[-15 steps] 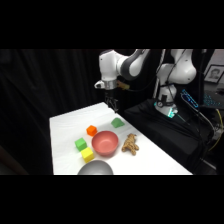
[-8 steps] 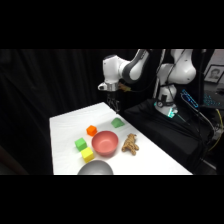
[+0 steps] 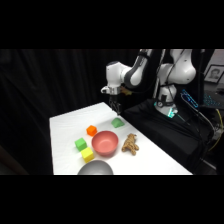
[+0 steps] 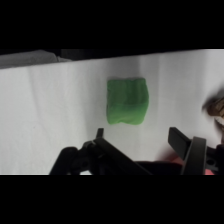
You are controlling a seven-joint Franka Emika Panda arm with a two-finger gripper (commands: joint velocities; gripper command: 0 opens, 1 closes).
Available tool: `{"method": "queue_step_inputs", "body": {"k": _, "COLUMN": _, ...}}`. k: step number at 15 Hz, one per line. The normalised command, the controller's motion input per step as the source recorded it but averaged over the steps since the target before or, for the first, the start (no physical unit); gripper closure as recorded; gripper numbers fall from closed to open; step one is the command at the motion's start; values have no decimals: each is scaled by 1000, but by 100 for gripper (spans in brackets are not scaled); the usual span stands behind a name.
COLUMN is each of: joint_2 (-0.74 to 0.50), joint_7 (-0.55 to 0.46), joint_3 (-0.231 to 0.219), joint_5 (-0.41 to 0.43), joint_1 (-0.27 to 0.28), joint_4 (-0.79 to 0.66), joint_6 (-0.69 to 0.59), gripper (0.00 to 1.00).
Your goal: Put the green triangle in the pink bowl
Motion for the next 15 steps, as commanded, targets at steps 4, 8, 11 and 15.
{"method": "queue_step_inputs", "body": {"k": 4, "joint_2": 109, "joint_7": -177, "joint_3": -15, "joint_5": 78, "joint_1": -69, "joint_4": -71, "joint_6": 288, "gripper": 0}}
{"method": "queue_step_inputs", "body": {"k": 8, "joint_2": 86, "joint_7": -217, "joint_3": 20, "joint_5": 137, "joint_1": -74, "joint_4": -66, "joint_6": 254, "gripper": 0}}
{"method": "queue_step_inputs", "body": {"k": 11, "joint_2": 66, "joint_7": -266, "joint_3": 75, "joint_5": 229, "joint_1": -95, "joint_4": -62, "joint_6": 228, "gripper": 0}}
{"method": "queue_step_inputs", "body": {"k": 15, "joint_2": 87, "joint_7": -234, "joint_3": 117, "joint_5": 220, "joint_1": -105, "joint_4": -46, "joint_6": 235, "gripper": 0}}
